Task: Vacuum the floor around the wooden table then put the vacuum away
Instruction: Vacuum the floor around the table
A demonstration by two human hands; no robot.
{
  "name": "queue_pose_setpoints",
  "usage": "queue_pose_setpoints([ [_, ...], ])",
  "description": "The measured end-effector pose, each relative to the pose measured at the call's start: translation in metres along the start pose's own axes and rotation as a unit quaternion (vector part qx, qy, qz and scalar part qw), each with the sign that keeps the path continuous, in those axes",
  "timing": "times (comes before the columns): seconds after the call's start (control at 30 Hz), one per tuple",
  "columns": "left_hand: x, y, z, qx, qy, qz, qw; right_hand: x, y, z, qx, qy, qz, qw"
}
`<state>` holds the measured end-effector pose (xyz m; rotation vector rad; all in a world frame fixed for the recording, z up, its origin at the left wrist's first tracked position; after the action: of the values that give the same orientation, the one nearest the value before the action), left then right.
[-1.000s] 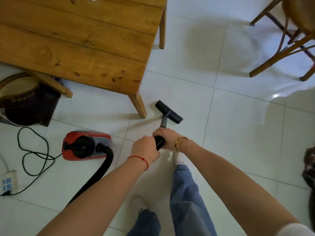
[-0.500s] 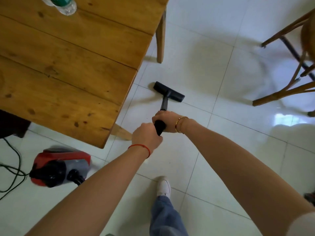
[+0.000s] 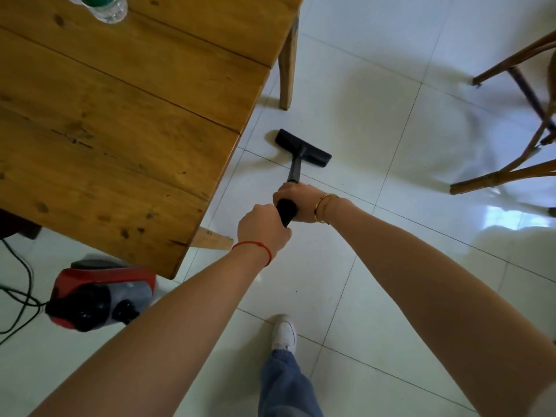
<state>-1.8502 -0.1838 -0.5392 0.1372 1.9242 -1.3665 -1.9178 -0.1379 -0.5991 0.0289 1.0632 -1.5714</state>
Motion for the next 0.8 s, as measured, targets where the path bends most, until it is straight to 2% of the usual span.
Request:
queue_pose_setpoints([
  [0.27, -0.081, 0.0, 0.047, 0.073, 0.025, 0.053, 0.996, -0.043, 0.054, 0.074, 0.062, 0.011, 0.011, 0.998],
  [0.43, -0.134, 0.005, 0.09, 0.122, 0.046, 0.072, 0.989, -0.07, 0.1, 0.127, 0.123, 0.039, -0.016, 0.991],
  [0.8, -0.235, 0.047, 0.206, 0.248, 0.157, 0.068, 0.954, -0.099, 0.239, 0.244, 0.222, 0.112, -0.103, 0.963],
])
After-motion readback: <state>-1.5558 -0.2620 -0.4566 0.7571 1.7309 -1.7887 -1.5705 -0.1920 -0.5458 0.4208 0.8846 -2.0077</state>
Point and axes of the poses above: each hand's wrist, its own x-axis towards the middle knuckle, its own y-axis out of the palm, z = x × y, the point moved 9 cm from there along x, towards the middle knuckle, and after that the axes turned 11 degrees about x, right-handed, at the moved point
